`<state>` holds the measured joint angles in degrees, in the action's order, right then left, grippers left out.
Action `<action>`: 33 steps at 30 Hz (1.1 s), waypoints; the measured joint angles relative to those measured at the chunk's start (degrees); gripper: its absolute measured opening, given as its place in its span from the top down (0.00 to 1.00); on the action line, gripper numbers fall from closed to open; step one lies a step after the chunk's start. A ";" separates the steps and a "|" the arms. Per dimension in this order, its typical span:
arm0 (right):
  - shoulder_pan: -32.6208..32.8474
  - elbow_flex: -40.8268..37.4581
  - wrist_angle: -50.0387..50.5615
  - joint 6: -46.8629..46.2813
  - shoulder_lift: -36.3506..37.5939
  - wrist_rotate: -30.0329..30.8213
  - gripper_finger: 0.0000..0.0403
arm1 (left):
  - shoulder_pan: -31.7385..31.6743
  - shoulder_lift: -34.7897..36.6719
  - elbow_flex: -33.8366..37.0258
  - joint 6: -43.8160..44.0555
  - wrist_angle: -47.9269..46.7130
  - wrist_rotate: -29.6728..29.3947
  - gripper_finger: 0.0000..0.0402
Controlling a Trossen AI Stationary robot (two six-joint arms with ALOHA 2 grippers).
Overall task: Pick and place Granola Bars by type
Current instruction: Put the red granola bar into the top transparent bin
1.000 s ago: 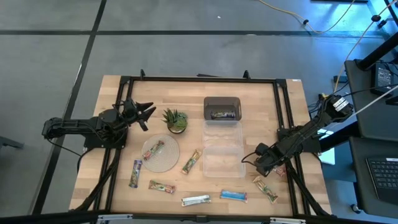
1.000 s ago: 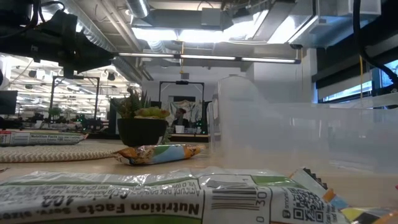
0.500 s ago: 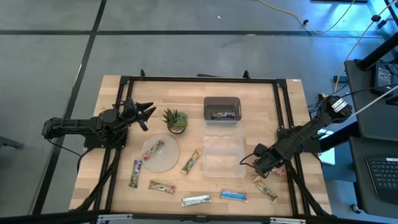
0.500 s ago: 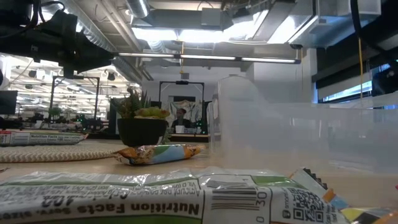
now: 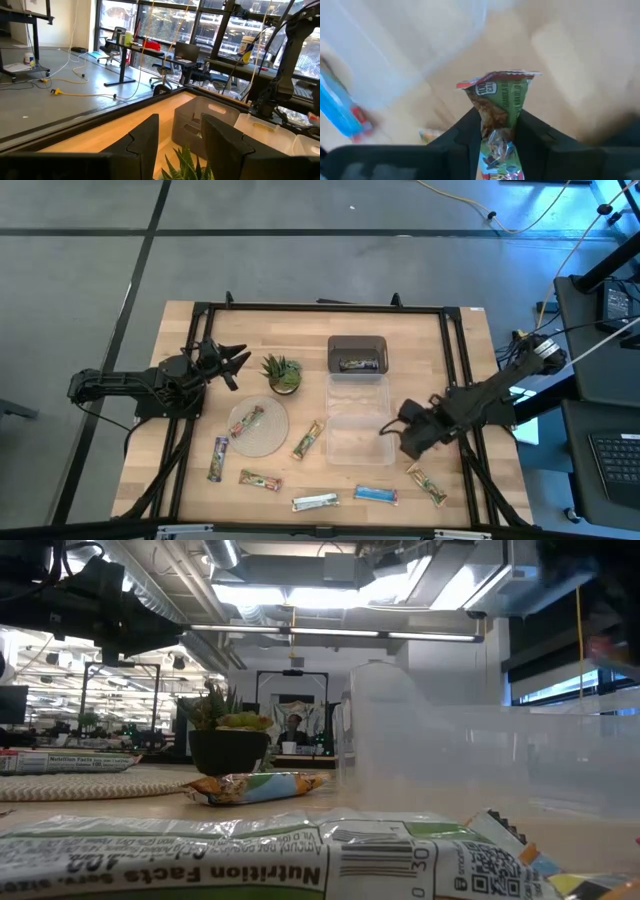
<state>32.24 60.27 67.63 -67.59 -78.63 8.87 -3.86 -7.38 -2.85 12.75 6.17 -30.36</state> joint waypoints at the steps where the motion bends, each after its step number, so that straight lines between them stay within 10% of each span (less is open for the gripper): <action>1: -1.31 1.43 0.52 2.18 -0.02 1.62 0.74 | 0.00 0.00 0.00 0.00 0.00 0.00 0.65; 9: -14.77 8.02 -9.18 29.72 0.06 12.36 0.74 | -0.01 0.00 0.00 0.00 0.00 -0.01 0.65; 15: -24.01 7.68 -24.91 48.65 -3.00 7.47 0.74 | 0.00 -0.01 0.00 0.00 0.00 0.00 0.65; 33: -30.53 7.63 -28.50 59.25 -23.67 0.43 0.74 | -0.02 -0.01 0.00 0.00 -0.02 -0.01 0.65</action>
<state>1.71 67.90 39.13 -8.34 -102.30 9.30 -3.88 -7.40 -2.85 12.75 6.15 -30.37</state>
